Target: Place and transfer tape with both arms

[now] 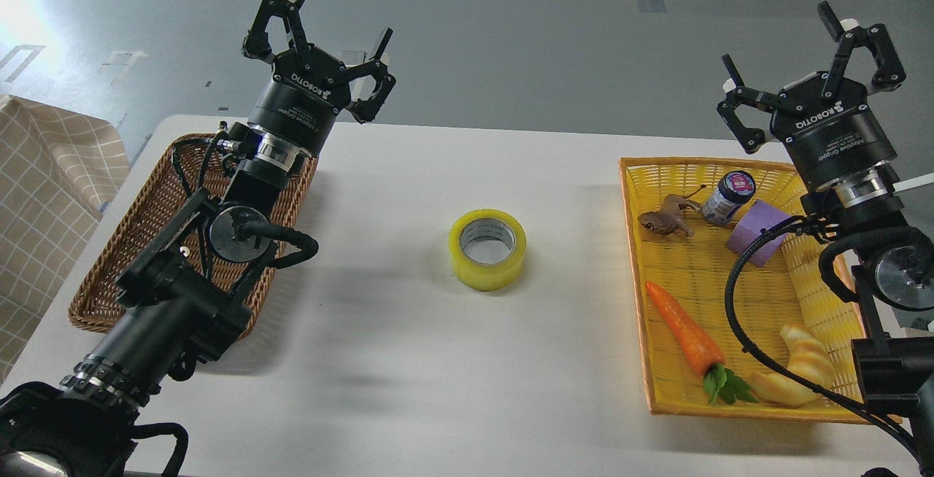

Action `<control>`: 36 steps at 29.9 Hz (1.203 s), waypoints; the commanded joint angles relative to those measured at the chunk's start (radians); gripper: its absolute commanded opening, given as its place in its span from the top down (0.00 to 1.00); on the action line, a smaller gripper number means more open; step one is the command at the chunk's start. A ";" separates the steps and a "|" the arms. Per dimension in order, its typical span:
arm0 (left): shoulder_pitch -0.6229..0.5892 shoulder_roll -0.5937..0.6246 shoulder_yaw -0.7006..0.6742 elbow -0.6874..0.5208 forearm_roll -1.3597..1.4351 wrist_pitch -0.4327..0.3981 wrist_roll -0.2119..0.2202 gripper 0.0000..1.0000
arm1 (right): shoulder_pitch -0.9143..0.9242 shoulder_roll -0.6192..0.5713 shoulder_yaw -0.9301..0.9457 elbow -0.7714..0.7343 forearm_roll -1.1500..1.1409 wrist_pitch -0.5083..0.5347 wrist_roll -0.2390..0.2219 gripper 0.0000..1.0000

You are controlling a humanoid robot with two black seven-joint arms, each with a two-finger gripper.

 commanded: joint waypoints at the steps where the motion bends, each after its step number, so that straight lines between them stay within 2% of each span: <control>1: 0.006 0.001 0.008 0.000 0.015 0.000 -0.002 0.02 | -0.015 -0.001 0.004 0.008 0.023 0.000 -0.001 0.00; 4: 0.002 0.003 0.019 -0.001 0.066 0.000 -0.006 0.02 | -0.020 -0.001 0.004 0.009 0.025 0.000 -0.001 0.00; 9: 0.000 0.034 0.019 -0.036 0.309 0.000 -0.011 0.02 | -0.041 -0.003 0.006 0.031 0.026 0.000 0.000 0.00; 12: -0.006 0.041 0.022 -0.066 0.414 0.000 0.003 0.02 | -0.063 -0.003 0.032 0.049 0.033 0.000 0.000 0.00; 18: -0.032 0.119 0.069 -0.145 0.437 0.000 0.018 0.02 | -0.089 -0.003 0.038 0.055 0.040 0.000 0.002 0.00; 22: -0.098 0.181 0.185 -0.147 0.457 0.053 0.011 0.02 | -0.109 -0.003 0.038 0.055 0.040 0.000 0.010 0.00; 26: -0.169 0.228 0.295 -0.149 0.615 0.111 0.012 0.02 | -0.122 0.002 0.062 0.055 0.040 0.000 0.016 0.00; 30: -0.179 0.227 0.312 -0.153 0.727 0.134 0.004 0.02 | -0.136 0.012 0.062 0.054 0.040 0.000 0.016 0.00; 36: -0.193 0.231 0.315 -0.220 0.916 0.137 0.001 0.02 | -0.158 0.014 0.062 0.051 0.040 0.000 0.017 0.00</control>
